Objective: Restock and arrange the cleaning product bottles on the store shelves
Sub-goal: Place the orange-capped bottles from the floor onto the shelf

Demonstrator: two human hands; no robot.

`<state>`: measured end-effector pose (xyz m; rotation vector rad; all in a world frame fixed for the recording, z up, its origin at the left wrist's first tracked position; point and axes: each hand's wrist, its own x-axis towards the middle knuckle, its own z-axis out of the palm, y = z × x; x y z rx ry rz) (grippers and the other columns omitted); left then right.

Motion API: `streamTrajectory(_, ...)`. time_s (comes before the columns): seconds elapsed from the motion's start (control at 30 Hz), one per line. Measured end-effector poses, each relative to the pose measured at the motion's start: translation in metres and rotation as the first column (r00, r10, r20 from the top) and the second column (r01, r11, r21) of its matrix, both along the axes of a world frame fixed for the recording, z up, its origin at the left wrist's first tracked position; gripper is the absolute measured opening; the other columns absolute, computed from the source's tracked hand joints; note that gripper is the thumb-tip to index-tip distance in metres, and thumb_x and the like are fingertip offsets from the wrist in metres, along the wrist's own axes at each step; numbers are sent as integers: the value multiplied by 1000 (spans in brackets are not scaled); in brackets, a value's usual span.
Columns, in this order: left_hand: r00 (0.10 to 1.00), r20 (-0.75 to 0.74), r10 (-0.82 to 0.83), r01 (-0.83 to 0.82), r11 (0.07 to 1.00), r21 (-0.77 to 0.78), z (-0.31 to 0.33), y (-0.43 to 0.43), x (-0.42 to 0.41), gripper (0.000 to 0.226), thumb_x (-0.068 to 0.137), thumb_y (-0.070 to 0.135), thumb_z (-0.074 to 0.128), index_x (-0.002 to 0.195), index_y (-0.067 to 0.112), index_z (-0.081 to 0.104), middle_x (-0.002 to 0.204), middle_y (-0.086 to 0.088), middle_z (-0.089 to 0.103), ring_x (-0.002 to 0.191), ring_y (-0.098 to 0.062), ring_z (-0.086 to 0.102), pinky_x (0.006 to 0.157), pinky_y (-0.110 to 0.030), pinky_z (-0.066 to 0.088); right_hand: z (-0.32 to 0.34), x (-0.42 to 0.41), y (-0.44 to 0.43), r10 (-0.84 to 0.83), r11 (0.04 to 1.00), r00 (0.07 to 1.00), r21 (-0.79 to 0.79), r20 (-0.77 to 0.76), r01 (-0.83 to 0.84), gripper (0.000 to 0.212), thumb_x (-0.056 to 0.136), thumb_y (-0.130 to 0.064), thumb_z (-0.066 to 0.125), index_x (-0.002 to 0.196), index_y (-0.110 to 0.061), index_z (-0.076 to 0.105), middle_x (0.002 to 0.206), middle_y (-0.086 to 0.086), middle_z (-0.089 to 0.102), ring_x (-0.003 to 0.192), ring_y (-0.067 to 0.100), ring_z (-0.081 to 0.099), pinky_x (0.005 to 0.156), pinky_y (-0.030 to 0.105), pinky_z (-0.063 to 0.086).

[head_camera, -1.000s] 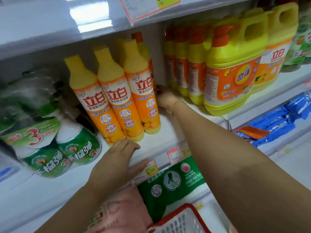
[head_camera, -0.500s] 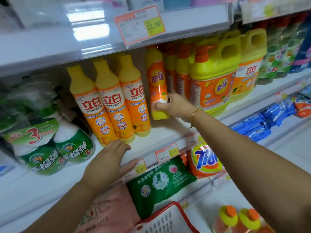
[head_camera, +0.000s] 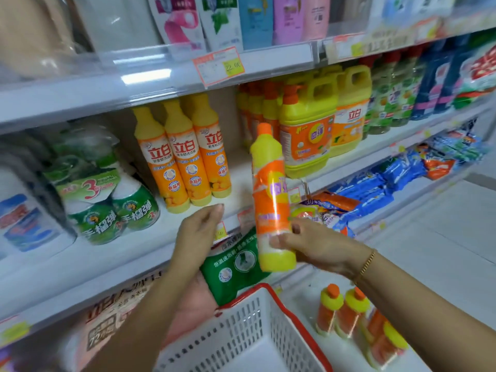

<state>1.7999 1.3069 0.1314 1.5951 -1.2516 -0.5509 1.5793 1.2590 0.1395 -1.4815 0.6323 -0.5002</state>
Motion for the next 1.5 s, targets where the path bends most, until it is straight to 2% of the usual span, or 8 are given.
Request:
streamTrajectory(0.13,832,-482,-274,323,946,20,16,28,-35,53,81,54,65,120,19,60,113,1,71,107,-15,67,95,-32,51,-28,-13,25,163,982,984,88,68,-168,44,65,-26,79,102,-11,60,91,-5,70,87,9,64,77,23,50)
streamTrajectory(0.3,799,-450,-399,477,876,69,14,38,-40,50,71,37,71,116,16,63,109,0,73,102,-17,68,87,-27,54,-44,-12,48,287,947,958,148,13,-286,44,74,-23,78,108,-9,53,95,-6,63,90,6,57,83,20,47)
streamTrajectory(0.47,817,-451,-358,456,881,126,-3,50,-44,56,68,33,77,119,15,62,113,-4,71,104,-23,68,88,-35,53,-48,-15,57,345,932,935,148,-86,-331,31,88,16,52,94,-15,52,74,-21,66,71,-8,60,68,8,45)
streamTrajectory(0.57,876,-376,-303,360,929,90,-13,56,-53,62,62,33,82,119,17,63,113,-1,71,107,-21,67,93,-40,51,-58,-17,56,227,972,968,90,-111,-217,32,85,4,65,110,-15,60,103,-7,72,98,7,67,83,18,49)
streamTrajectory(0.9,908,-373,-190,214,976,25,-38,66,-65,52,63,17,86,110,20,65,106,4,73,100,-14,68,84,-29,54,-72,-26,54,-1,999,992,-45,-126,-5,56,72,-12,81,122,-22,59,113,-1,70,105,13,66,94,33,52)
streamTrajectory(1.17,781,-616,-106,164,986,38,-73,71,-71,74,58,63,79,115,20,60,110,-8,70,104,-27,66,90,-44,53,-96,-2,84,-417,740,792,-672,-446,11,61,62,-60,76,103,-31,42,96,-10,58,82,10,58,62,25,42)
streamTrajectory(1.37,800,-600,25,75,987,142,-117,88,-58,92,42,80,75,111,19,61,102,-2,74,96,-20,70,76,-32,56,-116,-11,63,-71,851,755,-435,-652,-295,46,67,-52,78,94,-32,48,91,-9,59,80,12,55,69,26,45)
streamTrajectory(1.5,886,-464,-2,172,930,325,-166,107,-51,58,62,68,73,100,24,66,91,6,72,82,-10,67,72,-22,51,-138,-35,25,-254,878,679,-459,-688,-137,36,78,-37,76,107,-21,61,104,3,65,88,16,58,72,24,45)
